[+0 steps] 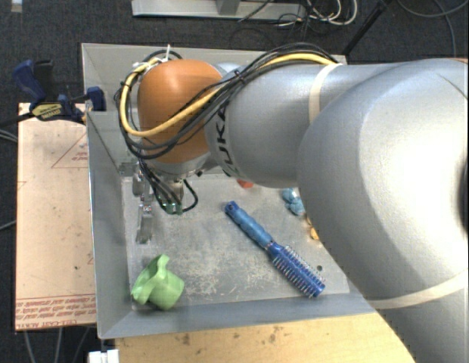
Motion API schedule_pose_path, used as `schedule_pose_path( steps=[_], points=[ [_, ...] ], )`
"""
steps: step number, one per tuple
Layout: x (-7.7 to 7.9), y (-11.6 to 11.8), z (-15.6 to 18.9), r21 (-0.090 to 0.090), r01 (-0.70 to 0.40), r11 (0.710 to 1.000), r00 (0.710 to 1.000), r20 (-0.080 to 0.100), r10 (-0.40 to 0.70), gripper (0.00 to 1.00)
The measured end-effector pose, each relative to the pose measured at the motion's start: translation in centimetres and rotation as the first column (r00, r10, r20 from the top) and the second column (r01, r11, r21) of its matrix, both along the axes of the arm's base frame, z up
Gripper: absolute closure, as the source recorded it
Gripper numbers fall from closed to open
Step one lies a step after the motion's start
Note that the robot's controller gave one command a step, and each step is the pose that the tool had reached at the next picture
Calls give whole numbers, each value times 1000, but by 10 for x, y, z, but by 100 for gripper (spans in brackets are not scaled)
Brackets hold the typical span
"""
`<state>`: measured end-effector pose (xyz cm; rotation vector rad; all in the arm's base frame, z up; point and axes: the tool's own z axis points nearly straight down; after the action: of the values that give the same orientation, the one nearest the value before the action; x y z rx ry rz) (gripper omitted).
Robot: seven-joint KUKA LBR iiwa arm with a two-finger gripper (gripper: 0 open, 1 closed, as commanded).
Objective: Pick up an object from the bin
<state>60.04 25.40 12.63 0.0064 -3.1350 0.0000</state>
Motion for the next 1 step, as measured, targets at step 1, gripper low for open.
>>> schedule_pose_path(
  steps=[1],
  points=[
    [-64,-23,-47,0,-183,983,983,2,183,0]
  ],
)
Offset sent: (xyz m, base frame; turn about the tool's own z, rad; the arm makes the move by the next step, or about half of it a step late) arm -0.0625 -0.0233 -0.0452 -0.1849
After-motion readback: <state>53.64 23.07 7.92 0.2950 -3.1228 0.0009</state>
